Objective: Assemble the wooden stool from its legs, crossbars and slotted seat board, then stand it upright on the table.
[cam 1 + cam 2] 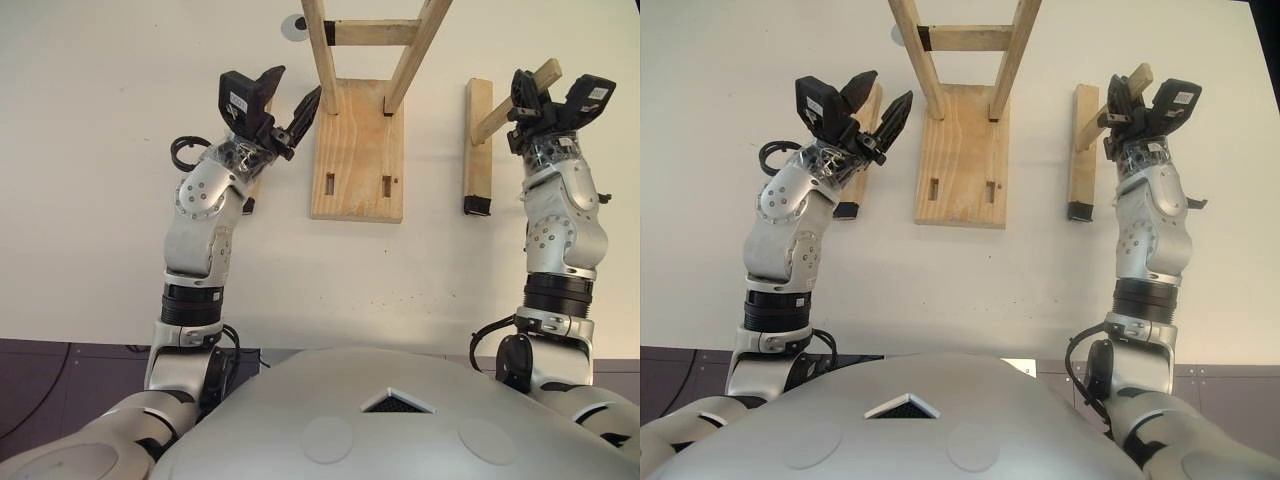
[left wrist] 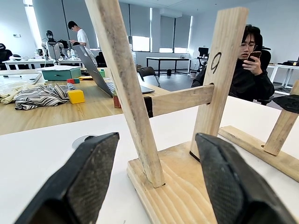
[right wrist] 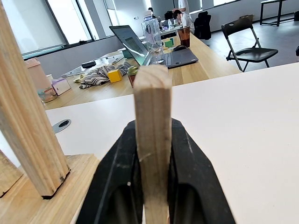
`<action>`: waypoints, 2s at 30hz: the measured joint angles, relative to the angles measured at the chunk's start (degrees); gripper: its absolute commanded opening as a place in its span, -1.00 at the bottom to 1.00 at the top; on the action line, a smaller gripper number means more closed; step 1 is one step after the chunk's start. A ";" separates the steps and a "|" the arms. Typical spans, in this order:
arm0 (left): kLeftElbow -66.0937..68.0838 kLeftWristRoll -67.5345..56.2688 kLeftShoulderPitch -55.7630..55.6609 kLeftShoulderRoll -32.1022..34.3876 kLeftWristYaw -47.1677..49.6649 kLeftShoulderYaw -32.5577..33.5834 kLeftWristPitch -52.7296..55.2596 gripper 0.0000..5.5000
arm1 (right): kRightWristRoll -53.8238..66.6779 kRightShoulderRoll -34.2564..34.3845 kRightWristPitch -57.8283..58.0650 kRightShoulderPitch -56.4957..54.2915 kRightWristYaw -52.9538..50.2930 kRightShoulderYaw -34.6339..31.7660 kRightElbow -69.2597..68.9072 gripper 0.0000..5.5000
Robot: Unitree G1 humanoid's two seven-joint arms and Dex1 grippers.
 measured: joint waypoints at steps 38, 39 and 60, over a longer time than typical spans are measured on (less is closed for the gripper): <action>-1.29 0.69 1.66 -0.20 2.18 -0.99 1.20 0.09 | -12.70 4.22 -18.47 6.88 -1.29 5.25 4.65 -0.85; -1.28 0.69 1.65 -0.16 2.18 -0.90 1.20 0.09 | -12.20 4.24 -18.54 6.95 -0.73 5.03 4.68 -0.85; 0.10 2.35 0.35 -1.08 3.15 -0.35 -0.29 0.09 | -7.94 -10.75 18.32 12.61 9.12 3.77 -13.45 0.02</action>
